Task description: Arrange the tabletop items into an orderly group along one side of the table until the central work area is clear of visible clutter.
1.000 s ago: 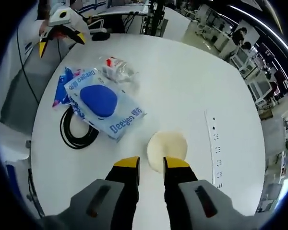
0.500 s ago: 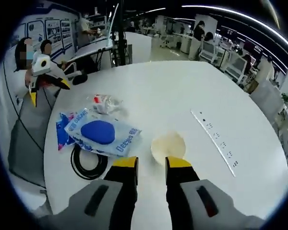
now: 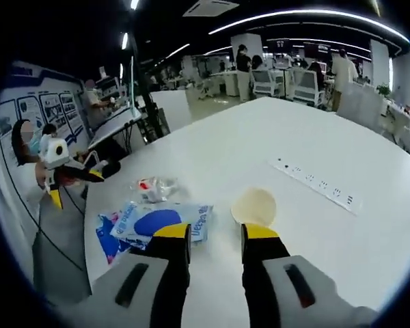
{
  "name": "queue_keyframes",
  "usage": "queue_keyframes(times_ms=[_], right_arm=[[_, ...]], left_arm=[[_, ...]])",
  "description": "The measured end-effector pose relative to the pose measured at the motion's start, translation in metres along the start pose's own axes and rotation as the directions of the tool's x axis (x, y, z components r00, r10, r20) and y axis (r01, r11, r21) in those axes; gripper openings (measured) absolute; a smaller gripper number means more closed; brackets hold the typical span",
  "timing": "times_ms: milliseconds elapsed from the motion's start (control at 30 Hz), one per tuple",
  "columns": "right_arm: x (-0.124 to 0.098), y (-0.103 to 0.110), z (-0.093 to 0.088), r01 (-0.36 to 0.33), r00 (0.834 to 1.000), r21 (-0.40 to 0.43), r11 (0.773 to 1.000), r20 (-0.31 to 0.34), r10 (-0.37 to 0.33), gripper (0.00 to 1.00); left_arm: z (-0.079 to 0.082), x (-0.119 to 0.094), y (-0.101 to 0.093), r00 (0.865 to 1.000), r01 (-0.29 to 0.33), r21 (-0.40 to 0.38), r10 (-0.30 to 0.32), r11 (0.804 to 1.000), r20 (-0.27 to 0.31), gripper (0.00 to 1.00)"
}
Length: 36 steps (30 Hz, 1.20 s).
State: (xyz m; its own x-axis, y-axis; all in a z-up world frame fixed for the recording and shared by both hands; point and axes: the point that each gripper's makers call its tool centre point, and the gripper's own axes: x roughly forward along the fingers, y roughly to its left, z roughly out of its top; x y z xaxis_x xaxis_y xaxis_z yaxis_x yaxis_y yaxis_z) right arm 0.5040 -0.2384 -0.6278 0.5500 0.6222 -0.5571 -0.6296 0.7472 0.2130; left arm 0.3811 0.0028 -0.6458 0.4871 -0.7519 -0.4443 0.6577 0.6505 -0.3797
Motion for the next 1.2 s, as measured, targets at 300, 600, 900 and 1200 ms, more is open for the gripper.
queue_keyframes(times_ms=[300,600,900,1200], right_arm=[[-0.001,0.010,-0.013,0.002,0.998,0.132,0.991,0.056,-0.009,0.32],[0.005,0.016,-0.030,0.004,0.994,0.279,0.960,0.101,-0.033,0.34],[0.018,0.017,-0.041,0.002,0.994,0.346,0.938,0.104,-0.041,0.32],[0.035,0.018,-0.049,-0.010,0.995,0.387,0.922,0.097,-0.030,0.31]], left_arm=[[0.003,0.007,-0.003,1.000,-0.028,-0.022,0.028,0.999,0.007,0.94],[0.004,0.019,-0.006,0.998,-0.067,-0.077,0.067,0.995,0.008,0.89],[-0.004,0.031,-0.007,0.994,-0.106,-0.172,0.103,0.979,-0.025,0.75],[-0.017,0.047,-0.001,0.989,-0.140,-0.288,0.119,0.947,-0.088,0.61]])
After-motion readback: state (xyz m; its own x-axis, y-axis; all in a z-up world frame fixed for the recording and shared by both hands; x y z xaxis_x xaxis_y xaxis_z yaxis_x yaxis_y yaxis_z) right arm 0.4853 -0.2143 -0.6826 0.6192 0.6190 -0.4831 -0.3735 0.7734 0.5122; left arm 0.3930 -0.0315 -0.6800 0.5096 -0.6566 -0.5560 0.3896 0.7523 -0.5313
